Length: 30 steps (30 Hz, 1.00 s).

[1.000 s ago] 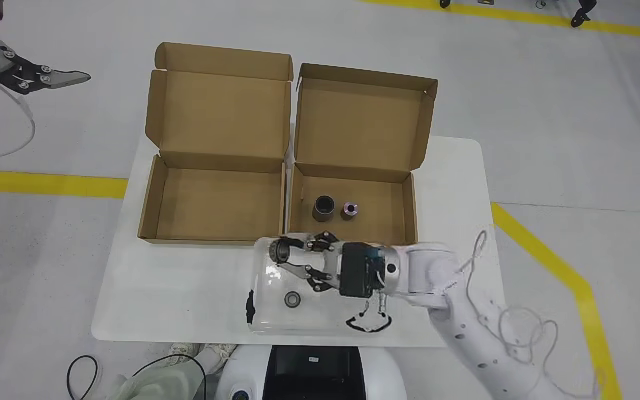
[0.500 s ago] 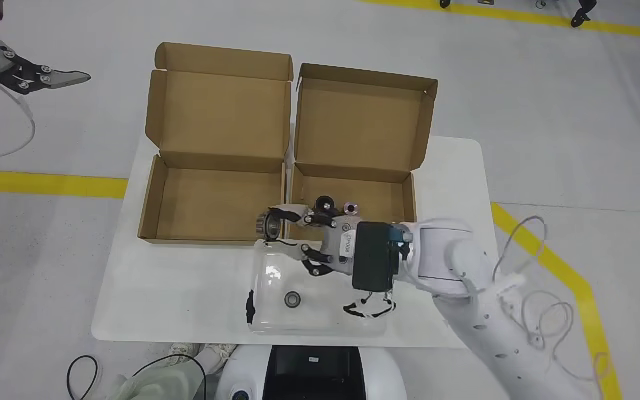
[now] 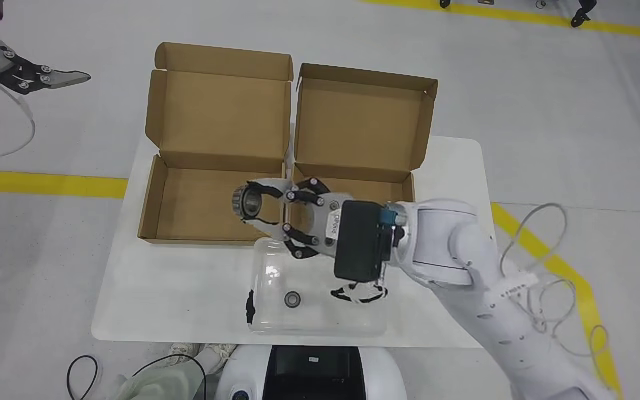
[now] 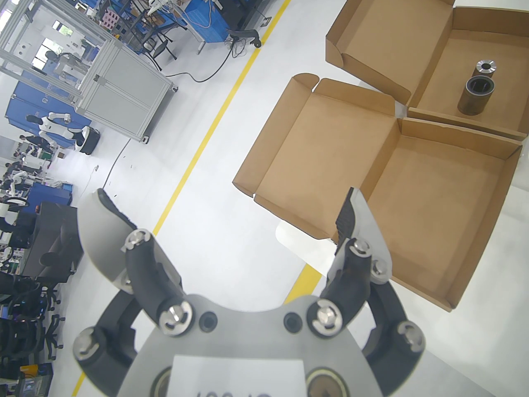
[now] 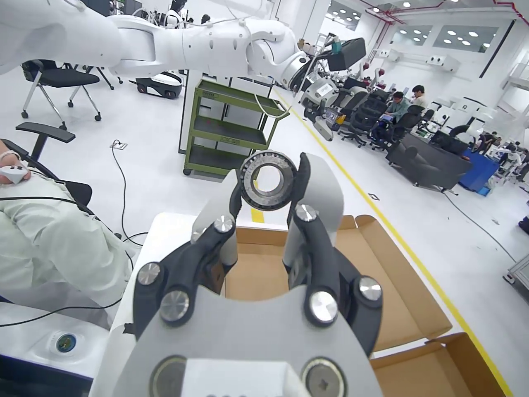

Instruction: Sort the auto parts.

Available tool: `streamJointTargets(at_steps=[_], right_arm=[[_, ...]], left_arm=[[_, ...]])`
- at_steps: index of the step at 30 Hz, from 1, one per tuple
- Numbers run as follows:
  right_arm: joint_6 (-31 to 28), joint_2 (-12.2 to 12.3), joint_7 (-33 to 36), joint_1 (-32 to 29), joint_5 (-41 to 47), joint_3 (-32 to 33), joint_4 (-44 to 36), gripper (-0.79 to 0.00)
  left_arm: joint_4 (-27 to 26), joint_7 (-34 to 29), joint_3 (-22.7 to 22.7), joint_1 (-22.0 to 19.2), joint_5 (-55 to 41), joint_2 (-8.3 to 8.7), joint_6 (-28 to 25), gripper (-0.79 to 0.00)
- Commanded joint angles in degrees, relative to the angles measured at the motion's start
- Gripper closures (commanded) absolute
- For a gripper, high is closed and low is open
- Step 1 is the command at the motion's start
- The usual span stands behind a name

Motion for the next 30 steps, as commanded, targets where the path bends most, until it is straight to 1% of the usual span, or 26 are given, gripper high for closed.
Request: streamJointTargets(at_steps=[1,26,30], right_arm=[[0.0,-0.1,0.1,0.1,0.1,-0.1,0.1,0.0],[0.3,-0.2,-0.6,-0.3,0.6,0.1,0.9,0.0],[0.8,-0.2,0.7,-1.0,-0.1,-0.2,1.7,0.0]], left_arm=[[0.0,0.0,0.0,0.0,0.0,0.0,0.0,-0.785],[0.0,0.0,0.0,0.0,0.0,0.0,0.0,-0.785],[0.0,0.0,0.0,0.0,0.0,0.0,0.0,-0.785]])
